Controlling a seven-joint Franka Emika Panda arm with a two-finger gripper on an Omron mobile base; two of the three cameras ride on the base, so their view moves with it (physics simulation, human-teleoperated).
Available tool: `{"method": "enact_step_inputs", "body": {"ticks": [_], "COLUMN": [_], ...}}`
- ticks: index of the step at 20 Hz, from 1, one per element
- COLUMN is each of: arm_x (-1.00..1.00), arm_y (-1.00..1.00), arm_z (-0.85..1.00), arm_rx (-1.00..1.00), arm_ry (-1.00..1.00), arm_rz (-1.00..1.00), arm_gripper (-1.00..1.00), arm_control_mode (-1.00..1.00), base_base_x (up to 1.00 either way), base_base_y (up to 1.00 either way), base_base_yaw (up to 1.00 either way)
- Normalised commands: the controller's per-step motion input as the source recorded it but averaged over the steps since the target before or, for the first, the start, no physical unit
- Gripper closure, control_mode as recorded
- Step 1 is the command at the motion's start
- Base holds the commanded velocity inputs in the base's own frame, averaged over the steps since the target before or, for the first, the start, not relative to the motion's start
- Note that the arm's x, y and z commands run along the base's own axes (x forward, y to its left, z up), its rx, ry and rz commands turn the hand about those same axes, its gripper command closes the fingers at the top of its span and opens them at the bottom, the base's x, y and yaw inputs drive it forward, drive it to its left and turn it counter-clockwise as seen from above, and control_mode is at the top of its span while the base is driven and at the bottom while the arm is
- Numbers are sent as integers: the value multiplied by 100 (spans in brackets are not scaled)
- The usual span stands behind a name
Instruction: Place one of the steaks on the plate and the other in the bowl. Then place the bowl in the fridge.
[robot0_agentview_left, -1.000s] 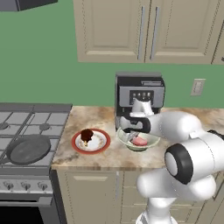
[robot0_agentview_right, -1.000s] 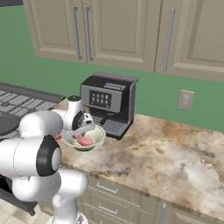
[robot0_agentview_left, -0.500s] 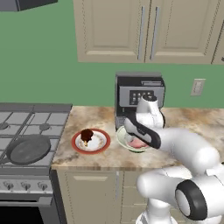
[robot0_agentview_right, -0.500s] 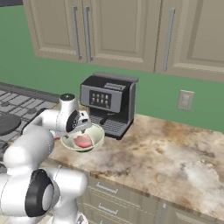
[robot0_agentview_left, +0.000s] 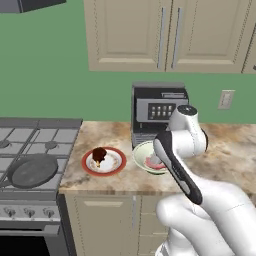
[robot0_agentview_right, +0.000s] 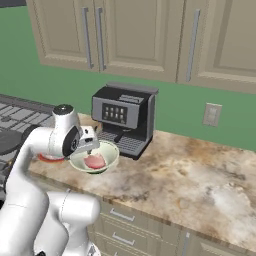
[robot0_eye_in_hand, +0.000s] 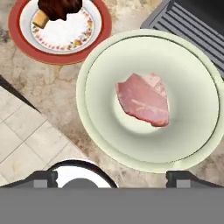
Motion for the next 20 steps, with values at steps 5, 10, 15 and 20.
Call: {"method": "enact_step_inputs", "body": {"ticks": [5, 10, 15, 20], "arm_x": [-49, -45, -56, -79], "arm_y": [-1, 0, 0, 0], "arm_z": [63, 73, 66, 57], "arm_rx": [6, 15, 10, 2], "arm_ry": [-14, -8, -10, -20], "arm_rz": [-28, -26, -15, -7], "arm_gripper": [-100, -100, -100, -100], "arm_control_mode": [-100, -100, -100, -100], "base_base_x": [0, 0, 0, 0], "base_base_y": [0, 0, 0, 0], "base_base_yaw": [0, 0, 0, 0]}}
